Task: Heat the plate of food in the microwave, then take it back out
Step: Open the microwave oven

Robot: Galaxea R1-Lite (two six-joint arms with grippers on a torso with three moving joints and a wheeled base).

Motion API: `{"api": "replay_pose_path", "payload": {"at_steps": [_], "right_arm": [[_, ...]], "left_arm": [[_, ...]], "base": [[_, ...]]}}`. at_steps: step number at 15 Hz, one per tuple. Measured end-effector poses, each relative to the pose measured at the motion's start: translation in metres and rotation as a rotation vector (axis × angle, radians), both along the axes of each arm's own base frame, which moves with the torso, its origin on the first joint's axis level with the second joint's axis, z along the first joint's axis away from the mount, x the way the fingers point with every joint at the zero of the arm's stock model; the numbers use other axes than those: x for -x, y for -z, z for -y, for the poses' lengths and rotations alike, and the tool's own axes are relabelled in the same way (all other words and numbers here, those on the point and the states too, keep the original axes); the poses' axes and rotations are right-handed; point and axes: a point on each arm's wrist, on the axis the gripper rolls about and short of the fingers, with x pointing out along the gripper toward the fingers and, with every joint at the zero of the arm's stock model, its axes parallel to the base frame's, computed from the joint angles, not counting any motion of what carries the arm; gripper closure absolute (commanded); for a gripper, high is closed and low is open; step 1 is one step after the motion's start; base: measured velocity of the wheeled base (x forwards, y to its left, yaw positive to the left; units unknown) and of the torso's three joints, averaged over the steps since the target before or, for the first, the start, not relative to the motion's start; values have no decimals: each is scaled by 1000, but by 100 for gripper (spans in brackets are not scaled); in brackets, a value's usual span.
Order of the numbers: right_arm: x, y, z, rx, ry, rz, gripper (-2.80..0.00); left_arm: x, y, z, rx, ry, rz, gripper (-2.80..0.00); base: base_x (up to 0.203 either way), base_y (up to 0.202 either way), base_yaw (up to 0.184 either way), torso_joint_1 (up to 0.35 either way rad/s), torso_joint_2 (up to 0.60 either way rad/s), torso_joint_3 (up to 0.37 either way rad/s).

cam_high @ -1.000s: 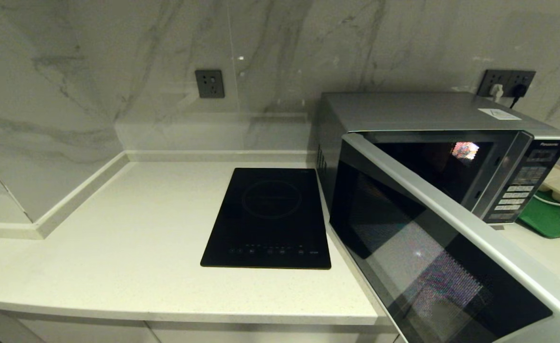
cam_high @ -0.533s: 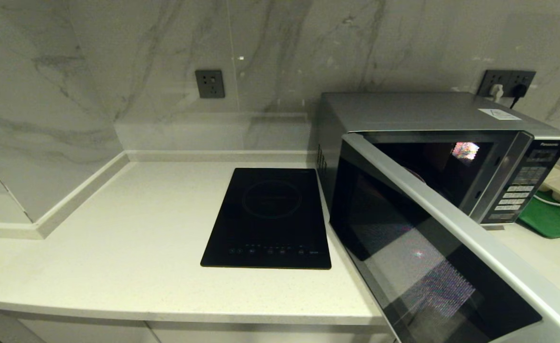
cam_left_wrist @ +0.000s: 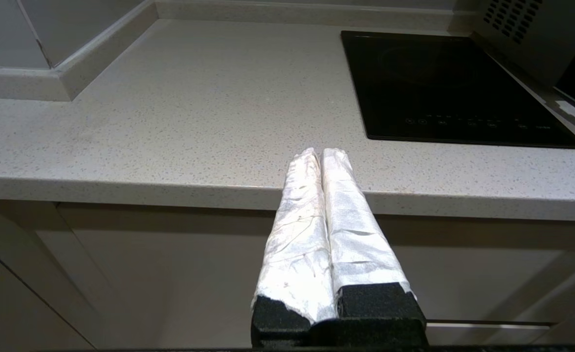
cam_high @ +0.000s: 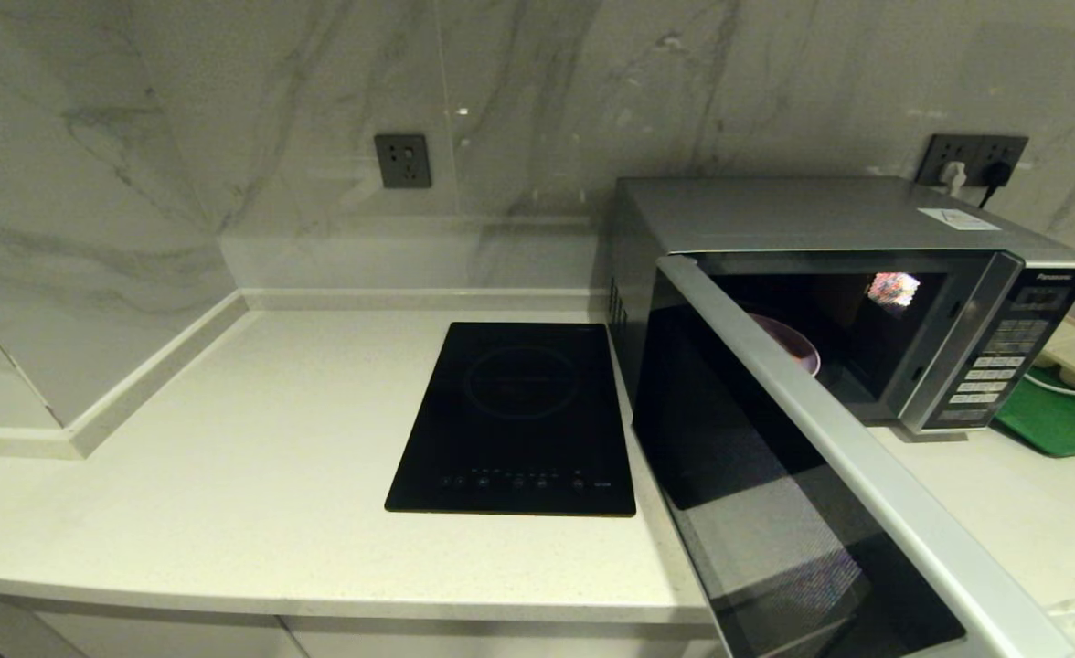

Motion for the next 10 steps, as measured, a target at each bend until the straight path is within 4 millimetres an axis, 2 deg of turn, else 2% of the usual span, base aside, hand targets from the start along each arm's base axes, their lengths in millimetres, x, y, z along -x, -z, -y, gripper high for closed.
{"api": "replay_pose_path", "payload": {"at_steps": [5, 10], "right_arm": [[-14, 3, -12, 31, -70, -17, 0], [-32, -6, -38, 44, -182, -15, 0]], "left_arm": [[0, 0, 0, 0, 0, 0, 0], [0, 0, 0, 0, 0, 0, 0]], "base": [[0, 0, 0, 0, 0, 0], [0, 0, 0, 0, 0, 0]]}}
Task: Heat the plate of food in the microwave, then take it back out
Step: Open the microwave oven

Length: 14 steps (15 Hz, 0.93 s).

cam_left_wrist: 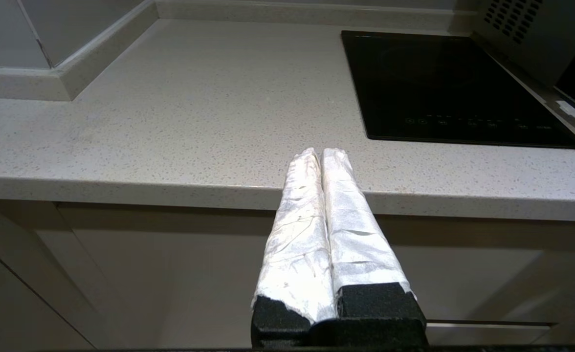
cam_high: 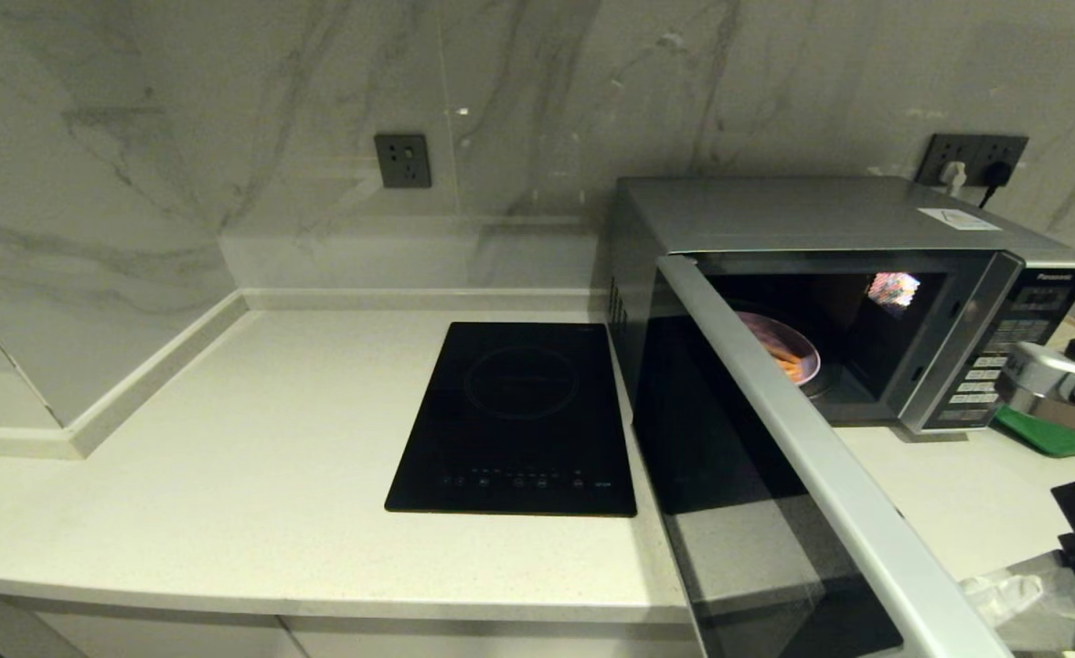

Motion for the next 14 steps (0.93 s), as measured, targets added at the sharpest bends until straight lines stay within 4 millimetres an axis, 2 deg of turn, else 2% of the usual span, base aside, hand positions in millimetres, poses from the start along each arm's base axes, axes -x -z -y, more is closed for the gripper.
{"api": "replay_pose_path", "payload": {"at_steps": [4, 8, 12, 14], "right_arm": [[-11, -2, -16, 23, -35, 1, 0], [-17, 2, -21, 42, -28, -19, 0], [-20, 5, -21, 66, 80, -51, 0], [-25, -1, -23, 24, 215, -36, 0]], "left_arm": [[0, 0, 0, 0, 0, 0, 0], [0, 0, 0, 0, 0, 0, 0], [0, 0, 0, 0, 0, 0, 0], [0, 0, 0, 0, -1, 0, 0]], "base": [[0, 0, 0, 0, 0, 0], [0, 0, 0, 0, 0, 0], [0, 0, 0, 0, 0, 0], [0, 0, 0, 0, 0, 0]]}}
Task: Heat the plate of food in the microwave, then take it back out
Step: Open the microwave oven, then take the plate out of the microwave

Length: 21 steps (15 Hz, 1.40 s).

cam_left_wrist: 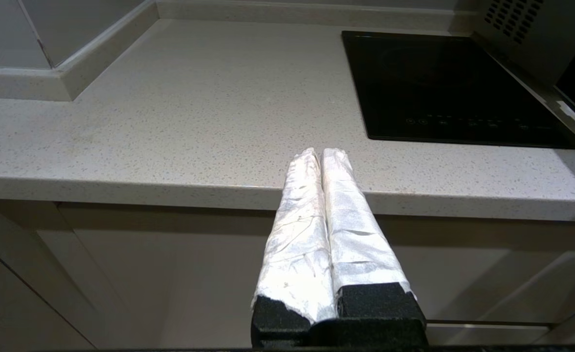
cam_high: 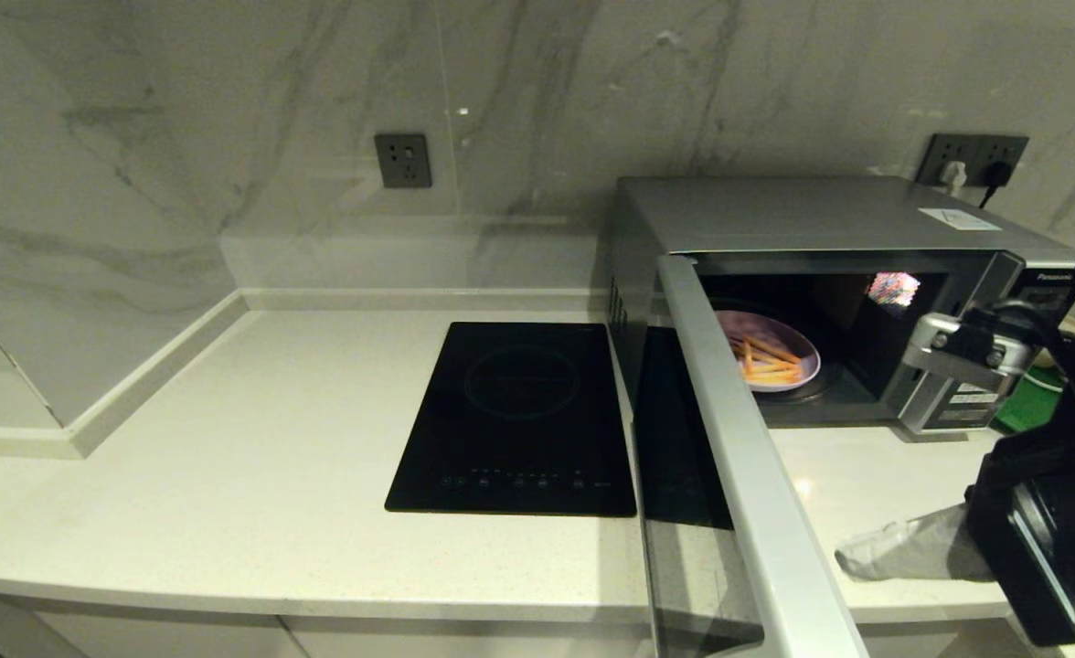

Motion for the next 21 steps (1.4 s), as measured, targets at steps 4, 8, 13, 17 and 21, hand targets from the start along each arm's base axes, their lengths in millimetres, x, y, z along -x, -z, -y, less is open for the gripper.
{"api": "replay_pose_path", "payload": {"at_steps": [4, 8, 13, 17, 21], "right_arm": [[-20, -2, -5, -46, 461, 27, 0], [-57, 4, -13, -113, 884, -16, 0], [-118, 14, 4, -248, 1209, -87, -280], [-159, 33, 42, -393, 1376, -200, -280], [-185, 43, 75, -475, 1450, -169, -280]], "left_arm": [[0, 0, 0, 1, 0, 0, 0], [0, 0, 0, 1, 0, 0, 0], [0, 0, 0, 1, 1, 0, 0], [0, 0, 0, 1, 0, 0, 0], [0, 0, 0, 0, 0, 0, 0]], "base": [[0, 0, 0, 0, 0, 0], [0, 0, 0, 0, 0, 0], [0, 0, 0, 0, 0, 0], [0, 0, 0, 0, 0, 0], [0, 0, 0, 0, 0, 0]]}}
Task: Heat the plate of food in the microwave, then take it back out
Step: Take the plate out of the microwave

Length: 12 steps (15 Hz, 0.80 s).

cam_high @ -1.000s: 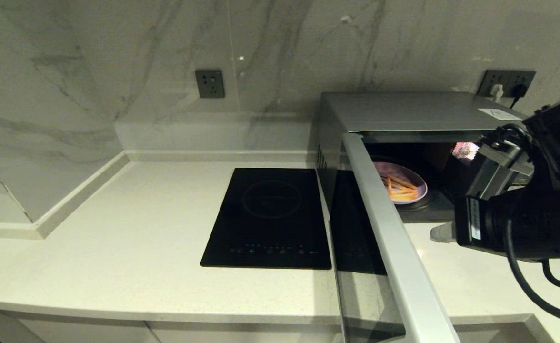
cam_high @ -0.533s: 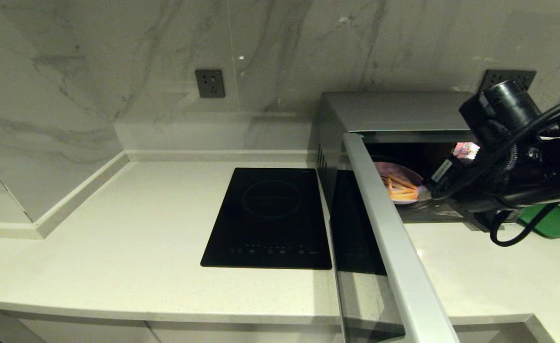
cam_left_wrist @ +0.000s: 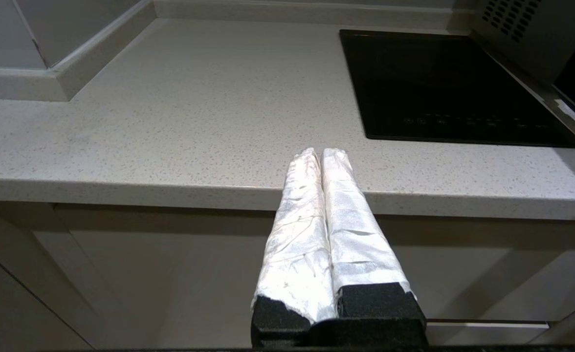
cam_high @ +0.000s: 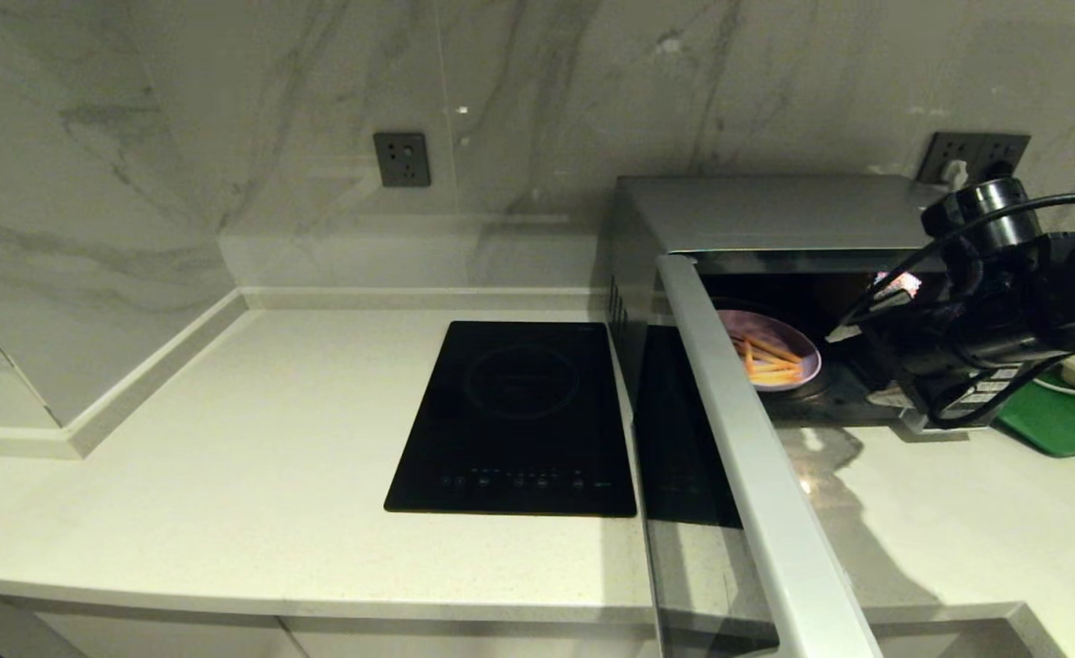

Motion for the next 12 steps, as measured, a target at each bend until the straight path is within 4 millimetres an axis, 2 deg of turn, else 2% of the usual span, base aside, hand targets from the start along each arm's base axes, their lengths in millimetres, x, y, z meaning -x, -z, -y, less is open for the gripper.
{"api": "replay_pose_path", "payload": {"at_steps": [7, 9, 12], "right_arm": [[-37, 25, 1, 8, -4, 4, -280], [-41, 32, 1, 10, -6, -9, -280], [-44, 29, 0, 18, -54, 25, -280]], "left_arm": [[0, 0, 0, 0, 0, 0, 0], [0, 0, 0, 0, 0, 0, 0], [0, 0, 0, 0, 0, 0, 0]], "base": [[0, 0, 0, 0, 0, 0], [0, 0, 0, 0, 0, 0], [0, 0, 0, 0, 0, 0]]}}
